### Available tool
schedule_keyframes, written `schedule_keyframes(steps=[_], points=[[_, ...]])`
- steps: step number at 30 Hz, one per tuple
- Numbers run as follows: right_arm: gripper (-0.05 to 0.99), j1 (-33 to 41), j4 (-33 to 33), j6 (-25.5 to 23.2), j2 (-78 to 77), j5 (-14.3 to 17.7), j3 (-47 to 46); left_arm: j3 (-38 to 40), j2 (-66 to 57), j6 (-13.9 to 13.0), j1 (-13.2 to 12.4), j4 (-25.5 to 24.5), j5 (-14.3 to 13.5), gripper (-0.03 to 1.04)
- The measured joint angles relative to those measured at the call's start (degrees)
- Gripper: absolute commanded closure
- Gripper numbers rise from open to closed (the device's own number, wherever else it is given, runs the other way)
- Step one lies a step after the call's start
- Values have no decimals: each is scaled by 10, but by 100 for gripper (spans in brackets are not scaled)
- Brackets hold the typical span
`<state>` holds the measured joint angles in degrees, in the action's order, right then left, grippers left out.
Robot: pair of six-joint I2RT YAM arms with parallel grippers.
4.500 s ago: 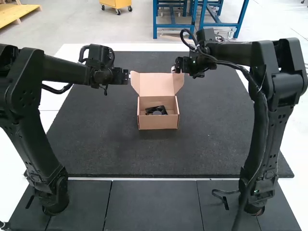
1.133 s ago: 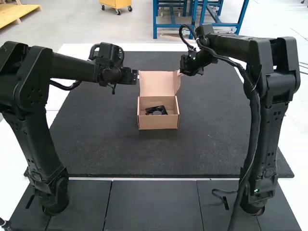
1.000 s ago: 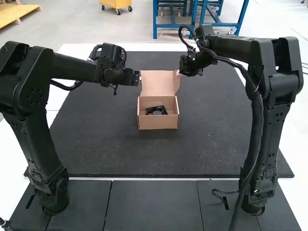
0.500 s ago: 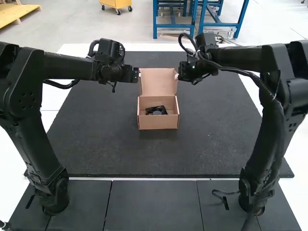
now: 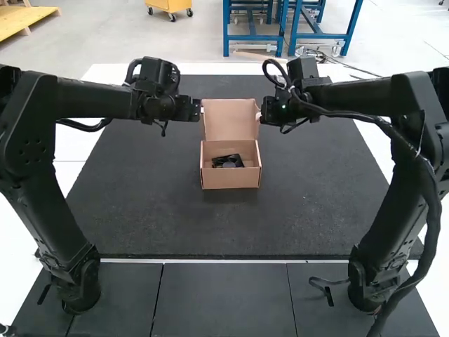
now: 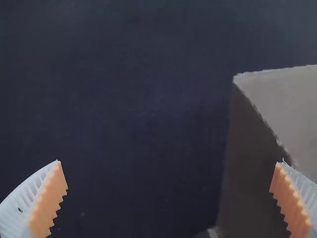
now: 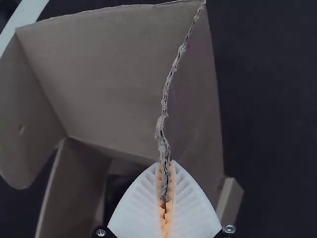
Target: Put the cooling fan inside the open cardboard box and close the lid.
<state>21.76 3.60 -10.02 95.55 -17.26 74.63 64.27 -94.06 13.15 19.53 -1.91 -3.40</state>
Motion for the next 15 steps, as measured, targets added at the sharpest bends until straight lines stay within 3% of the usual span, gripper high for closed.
schedule_keyframes(steps=[15], points=[[96,2,-39,-14,-37,4,-56,-51,1,20,26,18,2,4]])
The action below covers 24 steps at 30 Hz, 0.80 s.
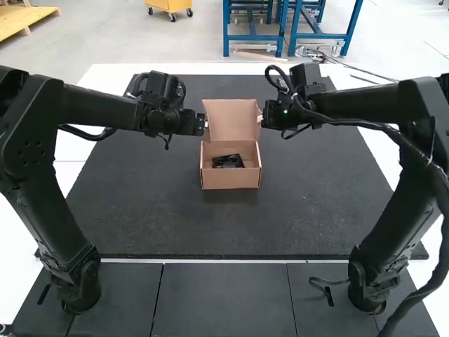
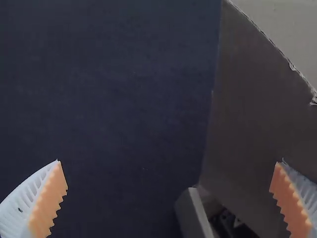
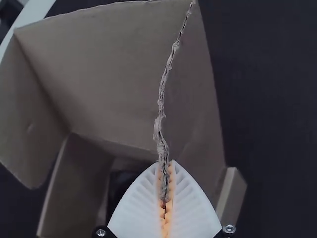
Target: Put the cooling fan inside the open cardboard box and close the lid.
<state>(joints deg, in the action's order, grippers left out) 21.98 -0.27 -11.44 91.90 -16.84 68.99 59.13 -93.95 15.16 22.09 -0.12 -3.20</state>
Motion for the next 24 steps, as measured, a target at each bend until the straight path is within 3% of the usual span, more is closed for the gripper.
schedule_keyframes(steps=[8,24], points=[[96,19,-52,-12,-37,4,-63,-2,2,4,0,-15,0,4],[96,28,-59,-21,-43,4,-91,-32,54,3,0,-27,0,4]])
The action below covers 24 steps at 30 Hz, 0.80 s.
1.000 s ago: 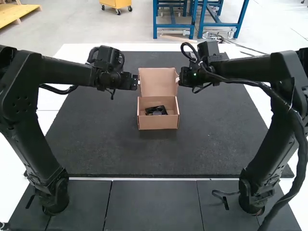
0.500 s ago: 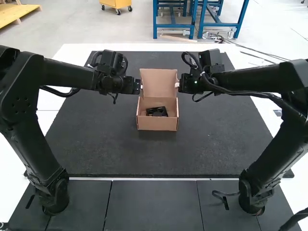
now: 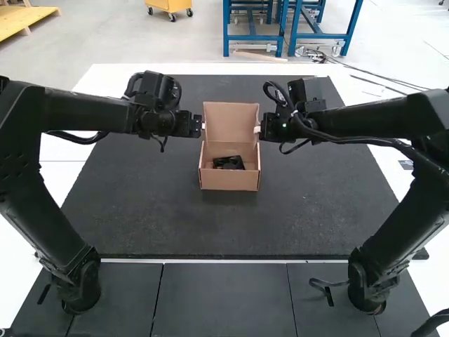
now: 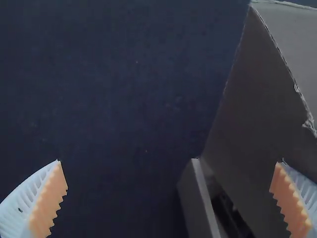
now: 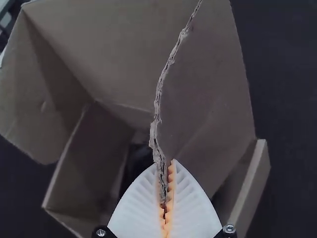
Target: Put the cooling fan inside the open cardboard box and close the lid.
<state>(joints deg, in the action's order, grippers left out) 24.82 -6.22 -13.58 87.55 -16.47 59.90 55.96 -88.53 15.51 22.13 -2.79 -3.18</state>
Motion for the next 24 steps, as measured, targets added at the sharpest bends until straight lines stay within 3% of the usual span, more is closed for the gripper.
schedule_keyframes(steps=[10,24], points=[[96,17,0,-2,-16,3,-34,-28,11,0,0,-5,0,4],[96,18,0,-2,-38,5,-78,-60,39,0,20,-14,4,4]])
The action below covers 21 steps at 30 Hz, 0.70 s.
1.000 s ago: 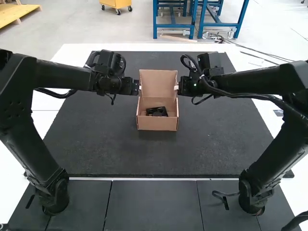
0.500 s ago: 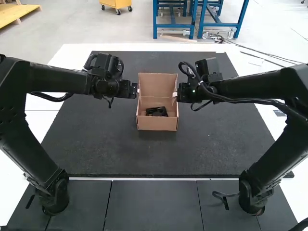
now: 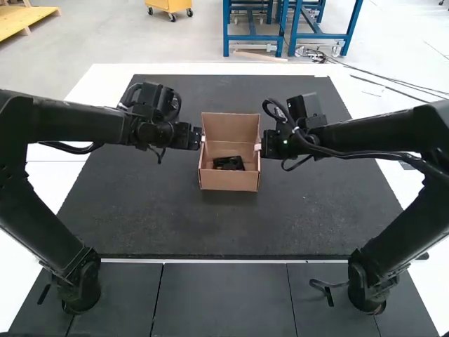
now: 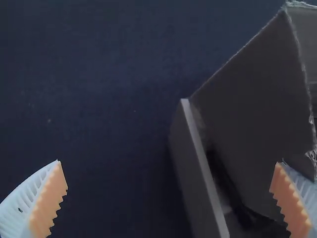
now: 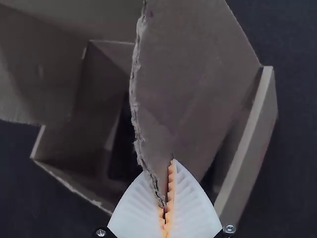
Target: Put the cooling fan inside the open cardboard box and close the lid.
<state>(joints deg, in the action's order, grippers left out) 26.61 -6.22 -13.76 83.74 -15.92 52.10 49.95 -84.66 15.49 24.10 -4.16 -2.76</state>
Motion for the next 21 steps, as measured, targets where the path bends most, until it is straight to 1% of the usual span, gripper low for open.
schedule_keyframes(steps=[4,9,17,18,20,21], points=[[96,10,0,0,0,3,-10,-4,3,0,7,-15,2,4],[96,17,1,0,0,6,-15,-11,26,-2,8,-33,5,4],[95,18,5,1,0,23,-17,-30,56,-9,8,-46,9,4],[89,18,6,1,0,24,-19,-34,56,-9,8,-49,10,4],[59,18,10,1,0,30,-21,-41,58,-11,8,-55,11,4],[49,18,15,1,0,33,-22,-44,59,-13,8,-58,11,4]])
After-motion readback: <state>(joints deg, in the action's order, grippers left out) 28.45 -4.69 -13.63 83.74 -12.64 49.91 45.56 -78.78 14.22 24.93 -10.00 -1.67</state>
